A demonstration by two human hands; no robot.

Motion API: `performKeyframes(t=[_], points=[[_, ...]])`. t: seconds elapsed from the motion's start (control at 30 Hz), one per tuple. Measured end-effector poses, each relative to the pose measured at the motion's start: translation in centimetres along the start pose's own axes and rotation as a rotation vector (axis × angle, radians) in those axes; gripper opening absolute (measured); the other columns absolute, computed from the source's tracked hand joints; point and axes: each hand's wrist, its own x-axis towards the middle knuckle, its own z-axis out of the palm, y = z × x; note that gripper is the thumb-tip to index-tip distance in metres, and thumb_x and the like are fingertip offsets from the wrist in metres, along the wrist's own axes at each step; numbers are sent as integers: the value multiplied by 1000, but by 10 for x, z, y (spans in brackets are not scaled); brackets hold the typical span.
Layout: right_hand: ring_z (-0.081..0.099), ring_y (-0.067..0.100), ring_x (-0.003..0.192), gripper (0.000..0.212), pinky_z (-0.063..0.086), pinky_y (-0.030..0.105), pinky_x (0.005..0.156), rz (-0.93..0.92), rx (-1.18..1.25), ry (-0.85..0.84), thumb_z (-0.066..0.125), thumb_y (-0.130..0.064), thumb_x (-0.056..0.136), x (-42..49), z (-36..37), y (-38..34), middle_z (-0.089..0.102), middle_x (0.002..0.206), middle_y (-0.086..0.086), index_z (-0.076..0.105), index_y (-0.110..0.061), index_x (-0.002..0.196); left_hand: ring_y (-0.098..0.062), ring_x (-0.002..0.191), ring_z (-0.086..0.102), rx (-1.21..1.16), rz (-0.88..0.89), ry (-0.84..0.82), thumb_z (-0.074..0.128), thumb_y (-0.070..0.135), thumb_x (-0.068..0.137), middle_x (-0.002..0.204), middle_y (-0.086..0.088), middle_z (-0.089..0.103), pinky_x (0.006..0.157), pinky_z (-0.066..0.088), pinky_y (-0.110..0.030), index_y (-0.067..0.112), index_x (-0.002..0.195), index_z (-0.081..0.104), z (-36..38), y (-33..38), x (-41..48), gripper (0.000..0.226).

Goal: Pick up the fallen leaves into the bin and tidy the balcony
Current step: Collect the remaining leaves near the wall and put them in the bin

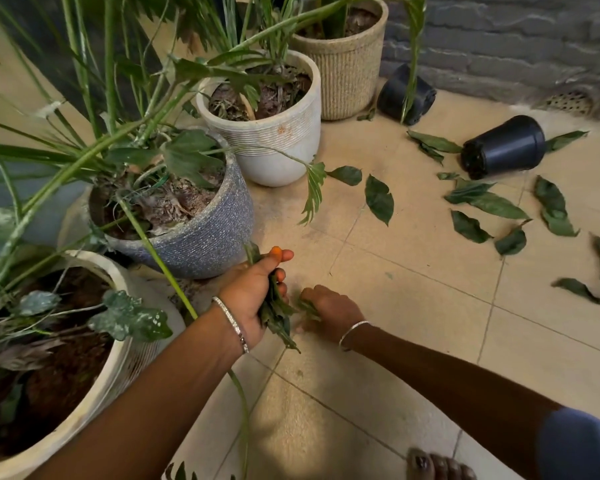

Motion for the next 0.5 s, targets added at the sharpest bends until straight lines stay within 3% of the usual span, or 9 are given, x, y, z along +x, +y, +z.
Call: performKeyframes(t=[0.1, 0.23, 0.37, 0.43, 0.5], points=[[57, 28, 90, 49, 39, 31, 68, 62, -57, -13, 64, -48, 88, -1, 9, -5, 47, 110, 5, 51, -16, 122, -6, 38, 41, 20, 8, -2, 52, 24, 101, 53, 5, 45, 37, 36, -15, 14, 90, 68, -1, -1, -2, 22], [59, 29, 94, 27, 42, 31, 72, 103, -60, 43, 57, -37, 96, -8, 16, -10, 56, 106, 8, 59, -14, 110, -6, 37, 41, 21, 11, -9, 54, 24, 100, 54, 4, 45, 38, 35, -15, 13, 90, 68, 0, -1, -2, 21], [62, 34, 94, 18, 48, 37, 75, 152, -88, 83, 50, -28, 99, -27, 2, 9, 61, 105, 12, 53, -13, 107, -6, 37, 41, 18, 9, -20, 56, 24, 99, 54, 4, 45, 37, 36, -16, 13, 89, 70, 5, -4, 2, 20], [63, 30, 89, 18, 51, 36, 76, 255, 21, 191, 48, -23, 101, -39, -17, 29, 64, 102, 11, 51, -12, 114, -7, 37, 41, 19, -5, -51, 57, 25, 98, 55, 4, 46, 38, 37, -16, 14, 89, 69, 10, -5, 3, 19], [63, 24, 85, 20, 52, 34, 76, 413, 236, 404, 50, -24, 101, -51, -41, 49, 65, 98, 7, 55, -12, 117, -7, 37, 42, 21, -12, -68, 57, 25, 98, 54, 4, 46, 38, 37, -15, 14, 89, 69, 14, -7, 3, 19]])
